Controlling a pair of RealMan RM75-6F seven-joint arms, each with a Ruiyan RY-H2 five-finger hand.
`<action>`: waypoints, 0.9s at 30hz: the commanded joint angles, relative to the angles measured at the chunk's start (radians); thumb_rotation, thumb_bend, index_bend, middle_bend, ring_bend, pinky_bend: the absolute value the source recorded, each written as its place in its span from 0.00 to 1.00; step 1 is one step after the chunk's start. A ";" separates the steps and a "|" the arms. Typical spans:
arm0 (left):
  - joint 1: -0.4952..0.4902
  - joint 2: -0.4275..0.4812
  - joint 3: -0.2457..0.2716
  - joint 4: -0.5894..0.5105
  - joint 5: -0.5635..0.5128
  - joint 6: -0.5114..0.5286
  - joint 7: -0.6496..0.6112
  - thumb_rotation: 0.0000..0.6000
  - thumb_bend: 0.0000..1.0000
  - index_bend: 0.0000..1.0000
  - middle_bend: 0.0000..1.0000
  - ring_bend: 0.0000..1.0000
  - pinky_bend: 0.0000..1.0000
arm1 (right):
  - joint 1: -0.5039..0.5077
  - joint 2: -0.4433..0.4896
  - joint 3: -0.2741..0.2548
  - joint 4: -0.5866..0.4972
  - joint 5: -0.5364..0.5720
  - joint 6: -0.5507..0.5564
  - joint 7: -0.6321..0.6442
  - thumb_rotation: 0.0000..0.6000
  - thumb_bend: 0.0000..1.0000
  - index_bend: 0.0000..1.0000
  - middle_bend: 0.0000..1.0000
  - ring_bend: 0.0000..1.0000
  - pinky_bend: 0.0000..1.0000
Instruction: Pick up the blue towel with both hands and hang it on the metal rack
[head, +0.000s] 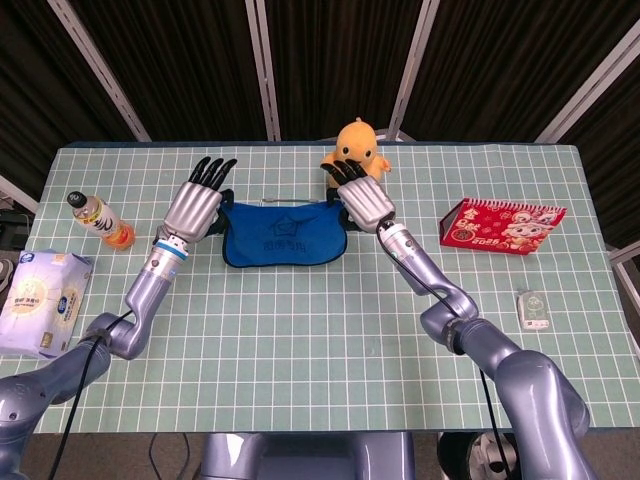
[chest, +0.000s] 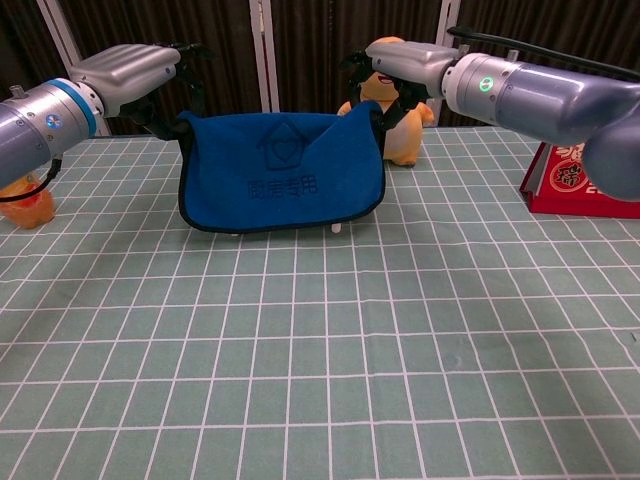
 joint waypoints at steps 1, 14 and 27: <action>0.001 0.000 0.002 0.001 0.001 -0.001 -0.003 1.00 0.48 0.60 0.00 0.00 0.00 | 0.001 -0.002 0.000 0.002 0.000 -0.002 0.002 1.00 0.16 0.28 0.06 0.00 0.00; 0.018 0.037 -0.010 -0.035 -0.051 -0.062 0.031 1.00 0.06 0.00 0.00 0.00 0.00 | -0.011 0.012 -0.005 -0.017 -0.008 0.027 0.005 1.00 0.03 0.14 0.06 0.00 0.00; 0.134 0.200 0.003 -0.252 -0.066 0.028 0.061 1.00 0.01 0.00 0.00 0.00 0.00 | -0.124 0.176 -0.030 -0.255 -0.038 0.181 -0.051 1.00 0.03 0.14 0.06 0.00 0.00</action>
